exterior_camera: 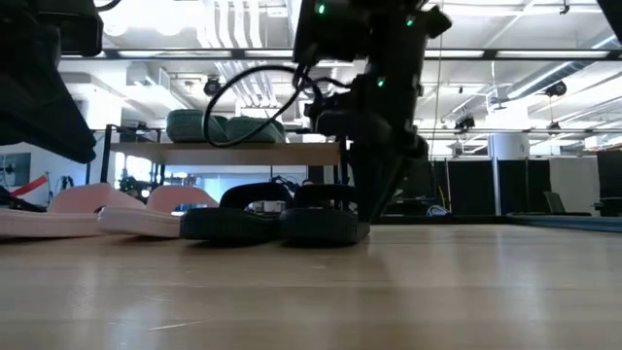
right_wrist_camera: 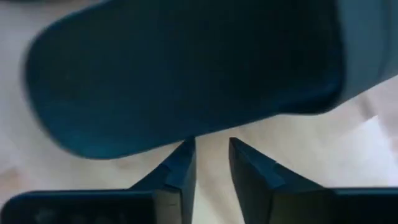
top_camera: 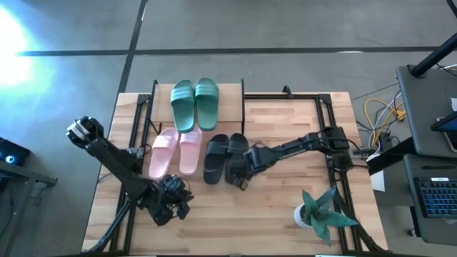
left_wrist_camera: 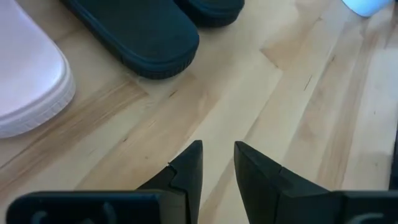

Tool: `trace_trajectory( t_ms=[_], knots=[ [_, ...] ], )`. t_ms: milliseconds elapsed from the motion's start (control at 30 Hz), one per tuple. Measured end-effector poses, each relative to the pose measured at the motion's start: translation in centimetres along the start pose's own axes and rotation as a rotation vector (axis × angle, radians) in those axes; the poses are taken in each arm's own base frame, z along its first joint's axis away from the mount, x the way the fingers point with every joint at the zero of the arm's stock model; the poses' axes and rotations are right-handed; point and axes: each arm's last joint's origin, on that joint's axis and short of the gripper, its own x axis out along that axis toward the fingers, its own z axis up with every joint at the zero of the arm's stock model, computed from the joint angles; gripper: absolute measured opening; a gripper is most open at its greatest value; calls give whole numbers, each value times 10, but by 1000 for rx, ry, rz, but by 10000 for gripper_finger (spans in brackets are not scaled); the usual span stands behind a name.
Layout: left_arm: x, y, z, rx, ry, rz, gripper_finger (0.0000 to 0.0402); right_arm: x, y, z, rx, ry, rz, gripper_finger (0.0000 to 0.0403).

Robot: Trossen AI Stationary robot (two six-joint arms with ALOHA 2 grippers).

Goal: Pick and place slides into the shelf
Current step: Adjust the slides under the shelf

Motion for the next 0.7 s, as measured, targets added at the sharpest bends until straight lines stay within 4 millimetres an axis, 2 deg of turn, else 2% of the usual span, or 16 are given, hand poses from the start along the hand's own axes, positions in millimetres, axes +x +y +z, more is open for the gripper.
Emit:
trace_trajectory(
  t_ms=[267, 467, 567, 700],
  knots=[
    [0, 0, 0, 1, -15, 4, 77, 7, -34, 31, -69, -48, 26, 52],
    [0, 1, 0, 3, -23, 9, 77, 0, -34, 45, -184, -101, 95, 47],
    [1, 2, 0, 5, -23, 13, 77, -4, -37, 39, -190, -17, 35, 47],
    [1, 3, 0, 4, -22, 17, 77, -4, -52, 23, -157, 100, -198, 48]
  ],
)
